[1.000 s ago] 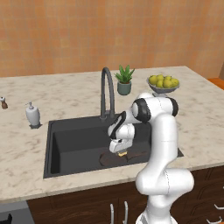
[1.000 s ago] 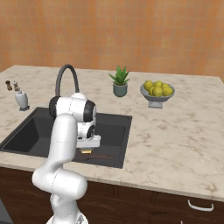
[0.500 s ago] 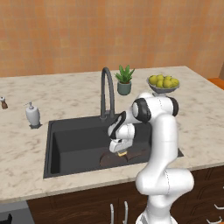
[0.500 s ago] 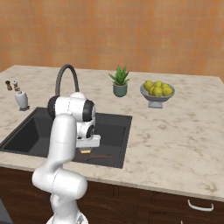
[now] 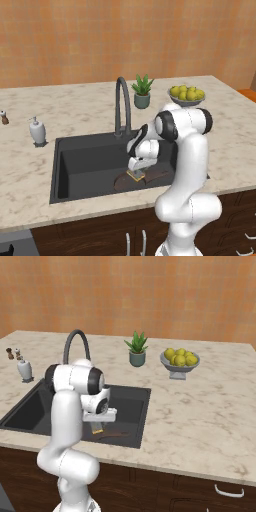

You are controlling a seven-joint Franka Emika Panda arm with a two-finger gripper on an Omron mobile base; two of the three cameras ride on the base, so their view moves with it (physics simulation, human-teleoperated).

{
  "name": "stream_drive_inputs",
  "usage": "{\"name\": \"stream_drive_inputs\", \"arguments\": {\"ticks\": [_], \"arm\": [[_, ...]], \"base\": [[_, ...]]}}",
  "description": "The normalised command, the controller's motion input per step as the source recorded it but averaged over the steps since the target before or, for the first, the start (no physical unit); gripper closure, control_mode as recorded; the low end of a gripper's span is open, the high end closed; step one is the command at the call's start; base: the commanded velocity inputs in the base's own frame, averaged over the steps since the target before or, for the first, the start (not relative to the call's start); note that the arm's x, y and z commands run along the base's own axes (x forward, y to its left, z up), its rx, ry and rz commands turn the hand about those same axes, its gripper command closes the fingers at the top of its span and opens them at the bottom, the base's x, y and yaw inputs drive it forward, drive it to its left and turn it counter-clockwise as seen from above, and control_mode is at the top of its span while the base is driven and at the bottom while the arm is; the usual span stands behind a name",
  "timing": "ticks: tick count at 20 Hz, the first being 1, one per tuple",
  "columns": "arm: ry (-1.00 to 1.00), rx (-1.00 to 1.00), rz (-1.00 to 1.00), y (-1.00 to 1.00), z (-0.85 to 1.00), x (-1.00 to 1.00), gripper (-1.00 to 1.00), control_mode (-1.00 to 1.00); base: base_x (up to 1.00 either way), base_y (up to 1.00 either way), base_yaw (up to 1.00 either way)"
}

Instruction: Pick the pan and sponge and place them into the sink. Then turn on the water.

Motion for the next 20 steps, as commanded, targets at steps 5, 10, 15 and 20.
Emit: {"name": "stream_drive_inputs", "arguments": {"ticks": [5, 10, 15, 20], "arm": [[-0.13, 0.08, 0.00, -0.35, 0.63, -0.42, -1.00, -1.00], [-0.02, 0.07, 0.00, -0.50, 0.76, -0.50, -1.00, -1.00], [0.00, 0.02, 0.04, -0.57, 0.71, -0.51, -1.00, -1.00], [-0.07, 0.00, 0.11, -0.46, 0.85, -0.31, -1.00, -1.00]], "base": [[0.00, 0.00, 0.00], [0.00, 0.00, 0.00], [0.00, 0.00, 0.00], [0.00, 0.00, 0.00]]}}
